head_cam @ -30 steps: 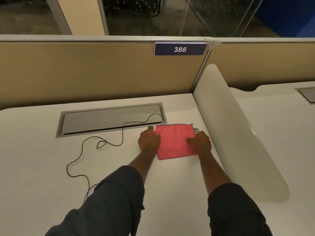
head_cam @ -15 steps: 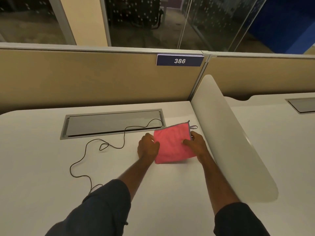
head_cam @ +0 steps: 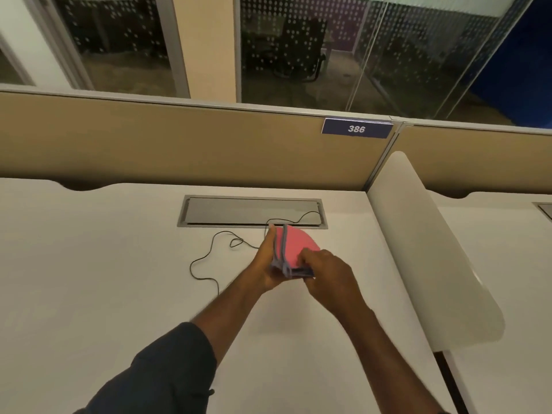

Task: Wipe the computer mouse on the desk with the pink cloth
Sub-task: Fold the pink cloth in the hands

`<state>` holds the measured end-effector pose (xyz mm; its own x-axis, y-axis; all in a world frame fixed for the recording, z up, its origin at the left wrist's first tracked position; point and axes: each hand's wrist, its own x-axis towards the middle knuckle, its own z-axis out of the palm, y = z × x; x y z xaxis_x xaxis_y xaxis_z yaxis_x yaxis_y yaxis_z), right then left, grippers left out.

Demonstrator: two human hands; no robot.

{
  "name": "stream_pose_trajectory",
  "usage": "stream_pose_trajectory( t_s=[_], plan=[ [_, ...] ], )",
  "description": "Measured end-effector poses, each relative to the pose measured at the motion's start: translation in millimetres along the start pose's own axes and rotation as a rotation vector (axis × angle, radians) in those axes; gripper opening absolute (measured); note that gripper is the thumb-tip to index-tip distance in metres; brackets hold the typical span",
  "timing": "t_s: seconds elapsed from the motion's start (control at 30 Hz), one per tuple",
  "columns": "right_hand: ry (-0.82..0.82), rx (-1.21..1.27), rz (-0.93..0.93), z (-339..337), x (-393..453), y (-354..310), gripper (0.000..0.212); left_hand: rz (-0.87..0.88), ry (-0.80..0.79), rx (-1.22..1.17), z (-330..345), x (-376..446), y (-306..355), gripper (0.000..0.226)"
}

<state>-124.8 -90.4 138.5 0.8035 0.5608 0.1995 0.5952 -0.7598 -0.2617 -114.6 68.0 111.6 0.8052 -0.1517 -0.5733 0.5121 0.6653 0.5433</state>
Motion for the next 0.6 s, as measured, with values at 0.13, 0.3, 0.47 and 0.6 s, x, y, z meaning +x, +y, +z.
stream_pose_trajectory(
  t_s=[0.13, 0.3, 0.47, 0.6],
  plan=[
    [0.047, 0.241, -0.057, -1.1, -17.8, -26.6, 0.035, 0.0, -0.073, -0.039, -21.0, -40.4, 6.8, 0.062],
    [0.328, 0.841, 0.729, -5.3, -21.2, -34.8, 0.041, 0.128, -0.063, -0.043, -47.0, -76.8, 8.3, 0.051],
    [-0.049, 1.561, 0.935, -6.3, -16.9, -59.2, 0.038, 0.104, -0.043, -0.016, -63.8, -104.3, 10.1, 0.051],
    [-0.005, 1.427, 0.786, -9.2, -14.8, -78.2, 0.028, 0.148, 0.001, 0.123, -81.7, -118.2, 16.8, 0.036]
  ],
)
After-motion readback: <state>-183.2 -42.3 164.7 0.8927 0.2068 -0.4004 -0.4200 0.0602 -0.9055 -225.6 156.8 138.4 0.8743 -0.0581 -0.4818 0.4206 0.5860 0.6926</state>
